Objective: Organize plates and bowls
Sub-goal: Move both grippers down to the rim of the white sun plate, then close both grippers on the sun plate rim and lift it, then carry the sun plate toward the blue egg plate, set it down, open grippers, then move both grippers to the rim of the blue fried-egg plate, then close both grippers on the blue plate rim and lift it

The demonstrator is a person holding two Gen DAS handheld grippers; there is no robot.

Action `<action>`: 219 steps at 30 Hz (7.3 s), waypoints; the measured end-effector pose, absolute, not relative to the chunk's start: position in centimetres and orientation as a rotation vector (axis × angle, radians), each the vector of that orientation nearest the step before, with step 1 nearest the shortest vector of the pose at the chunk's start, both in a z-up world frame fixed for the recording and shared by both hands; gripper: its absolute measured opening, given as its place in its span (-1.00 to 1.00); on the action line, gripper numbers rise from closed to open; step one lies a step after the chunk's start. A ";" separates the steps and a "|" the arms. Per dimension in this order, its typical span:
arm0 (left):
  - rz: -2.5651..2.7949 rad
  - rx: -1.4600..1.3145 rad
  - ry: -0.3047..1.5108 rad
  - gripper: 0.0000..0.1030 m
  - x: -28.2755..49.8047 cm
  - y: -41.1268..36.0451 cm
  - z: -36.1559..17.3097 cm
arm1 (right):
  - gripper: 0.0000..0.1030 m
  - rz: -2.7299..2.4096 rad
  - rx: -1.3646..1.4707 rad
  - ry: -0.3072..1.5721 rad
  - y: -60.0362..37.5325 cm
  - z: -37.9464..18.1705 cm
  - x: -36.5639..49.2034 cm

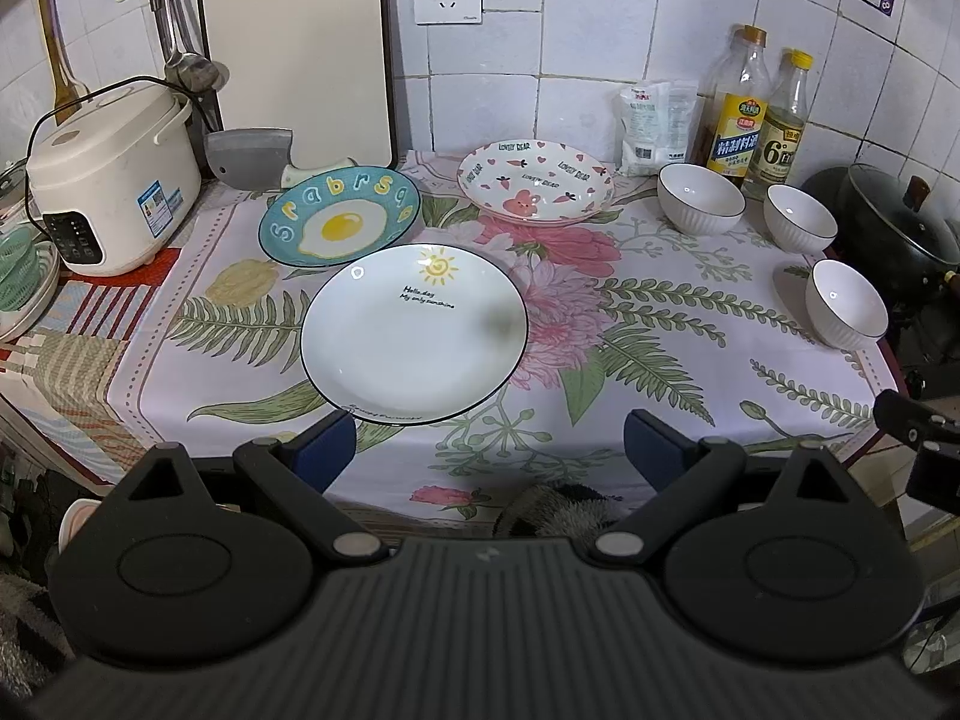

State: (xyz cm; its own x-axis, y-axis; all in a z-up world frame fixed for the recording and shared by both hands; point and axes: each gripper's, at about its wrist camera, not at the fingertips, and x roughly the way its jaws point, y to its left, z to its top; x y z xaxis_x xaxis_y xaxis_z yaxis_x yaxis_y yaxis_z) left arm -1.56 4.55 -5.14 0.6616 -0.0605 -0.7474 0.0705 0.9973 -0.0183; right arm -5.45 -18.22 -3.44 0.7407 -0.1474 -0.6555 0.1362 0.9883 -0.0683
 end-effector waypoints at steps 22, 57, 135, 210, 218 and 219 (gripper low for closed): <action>-0.019 0.022 0.779 0.86 2.4 10.7 -1.1 | 0.96 -0.030 -0.090 0.513 -14.6 -2.1 -1.4; 0.125 -0.120 0.880 0.71 14.5 19.0 -18.9 | 0.56 0.432 0.136 0.737 -9.0 -18.6 13.5; -0.197 -0.154 1.067 -0.50 19.6 0.6 -19.0 | -0.47 0.212 0.085 0.828 -22.6 -18.0 14.1; 0.138 -0.342 0.852 0.31 27.1 25.5 -20.5 | -0.01 0.396 0.333 0.912 1.7 -20.7 31.6; 0.078 -0.427 0.869 -0.60 27.6 26.5 -21.3 | -0.43 0.385 0.334 0.937 1.8 -21.3 32.6; 0.074 -0.472 0.871 -0.62 27.7 26.7 -21.5 | -0.54 0.379 0.336 0.938 1.7 -21.5 32.8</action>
State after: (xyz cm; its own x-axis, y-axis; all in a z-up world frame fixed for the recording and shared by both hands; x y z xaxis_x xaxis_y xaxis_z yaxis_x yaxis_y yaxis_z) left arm 27.67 26.75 -21.48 0.6487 -0.1263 -0.7505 -0.2518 0.8950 -0.3682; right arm 32.81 1.67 -21.45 0.5348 0.4542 -0.7125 -0.1675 0.8835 0.4374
